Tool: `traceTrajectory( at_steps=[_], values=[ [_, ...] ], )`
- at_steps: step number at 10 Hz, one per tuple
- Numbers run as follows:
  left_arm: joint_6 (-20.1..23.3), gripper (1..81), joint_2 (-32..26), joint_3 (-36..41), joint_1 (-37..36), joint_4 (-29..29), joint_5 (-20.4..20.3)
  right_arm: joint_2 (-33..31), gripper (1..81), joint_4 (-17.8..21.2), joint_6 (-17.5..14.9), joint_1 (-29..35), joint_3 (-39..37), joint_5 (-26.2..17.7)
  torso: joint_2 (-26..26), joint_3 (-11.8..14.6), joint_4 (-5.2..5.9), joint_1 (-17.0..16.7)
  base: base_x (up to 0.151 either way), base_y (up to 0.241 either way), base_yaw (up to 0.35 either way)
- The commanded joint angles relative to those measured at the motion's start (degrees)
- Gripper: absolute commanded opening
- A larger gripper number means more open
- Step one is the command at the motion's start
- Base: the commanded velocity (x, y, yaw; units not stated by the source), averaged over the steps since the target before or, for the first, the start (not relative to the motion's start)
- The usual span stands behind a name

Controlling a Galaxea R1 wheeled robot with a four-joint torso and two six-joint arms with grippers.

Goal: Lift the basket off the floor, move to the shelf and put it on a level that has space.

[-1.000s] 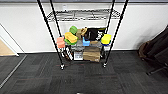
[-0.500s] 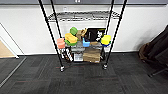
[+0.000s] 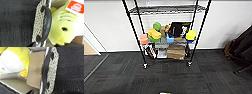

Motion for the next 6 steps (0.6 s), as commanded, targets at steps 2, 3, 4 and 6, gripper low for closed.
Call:
traceTrajectory(
  at_steps=[2,3,4,6],
  values=[
    [0.03,81.1,-0.08,0.38,-7.48,0.02,3.73,-0.45,81.1,4.34,0.45,6.82,0.90,-2.54,-7.31,-0.66,0.00,4.74,0.000,0.000,0.000],
    [-0.06,81.1,-0.08,0.38,-8.01,0.02,3.73,-0.28,81.1,5.13,0.45,7.61,0.99,-2.54,-8.66,-1.09,0.00,5.57,0.000,0.000,0.000],
    [-0.06,81.1,-0.16,0.38,-8.28,-0.16,3.64,-0.19,81.1,5.93,0.45,8.22,0.99,-2.54,-10.34,-1.40,0.00,6.64,0.000,0.000,0.000],
    [-0.15,81.1,-0.78,0.38,-8.36,-0.33,3.21,0.34,81.1,7.16,0.45,8.93,0.64,-2.54,-8.55,-1.44,0.00,5.37,0.000,0.000,0.000]
  ],
)
